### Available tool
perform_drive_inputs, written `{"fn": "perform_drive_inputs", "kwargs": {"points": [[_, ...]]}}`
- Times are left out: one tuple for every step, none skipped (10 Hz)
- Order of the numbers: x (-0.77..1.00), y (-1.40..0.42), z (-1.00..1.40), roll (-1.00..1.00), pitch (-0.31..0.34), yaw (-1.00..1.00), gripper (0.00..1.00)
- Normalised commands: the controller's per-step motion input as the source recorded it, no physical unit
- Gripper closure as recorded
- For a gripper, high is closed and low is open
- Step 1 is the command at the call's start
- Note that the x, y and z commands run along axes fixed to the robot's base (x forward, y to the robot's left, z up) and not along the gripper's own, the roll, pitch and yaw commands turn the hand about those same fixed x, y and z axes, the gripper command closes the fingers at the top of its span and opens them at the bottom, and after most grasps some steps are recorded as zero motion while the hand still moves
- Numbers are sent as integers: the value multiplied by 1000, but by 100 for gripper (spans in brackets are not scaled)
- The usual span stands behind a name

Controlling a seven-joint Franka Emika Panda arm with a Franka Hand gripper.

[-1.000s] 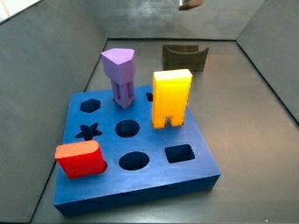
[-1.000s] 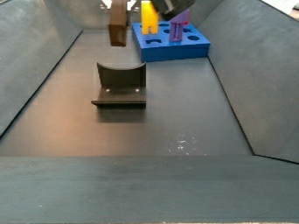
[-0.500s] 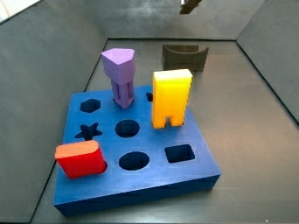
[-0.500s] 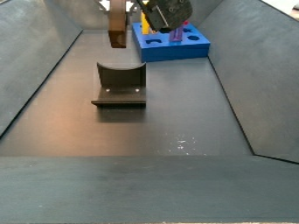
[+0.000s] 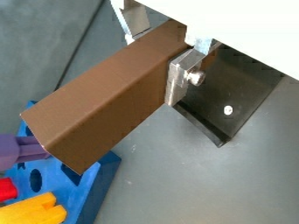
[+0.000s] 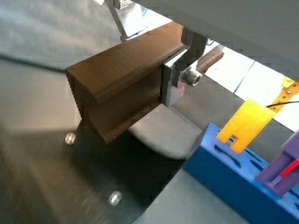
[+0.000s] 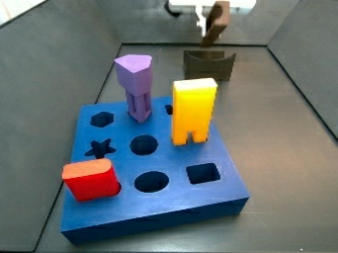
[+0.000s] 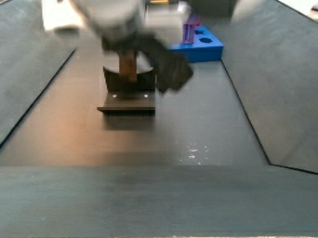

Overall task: Pick up the arch object. Move up. Place the arch object on the fixture. Regrasp the arch object. Move to above the board. Insert the arch object.
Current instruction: Place the arch object on the fixture.

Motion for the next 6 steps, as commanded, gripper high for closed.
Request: {"fn": "perform_drive_inputs", "kwargs": {"points": [[165, 148, -1000, -315, 64, -207, 100], [159, 126, -884, -212, 35, -196, 100], [125, 97, -567, -127, 19, -176, 100], [106, 65, -358, -82, 12, -154, 100], [95, 57, -239, -50, 5, -142, 100], [95, 57, -239, -50, 5, -142, 100]]}}
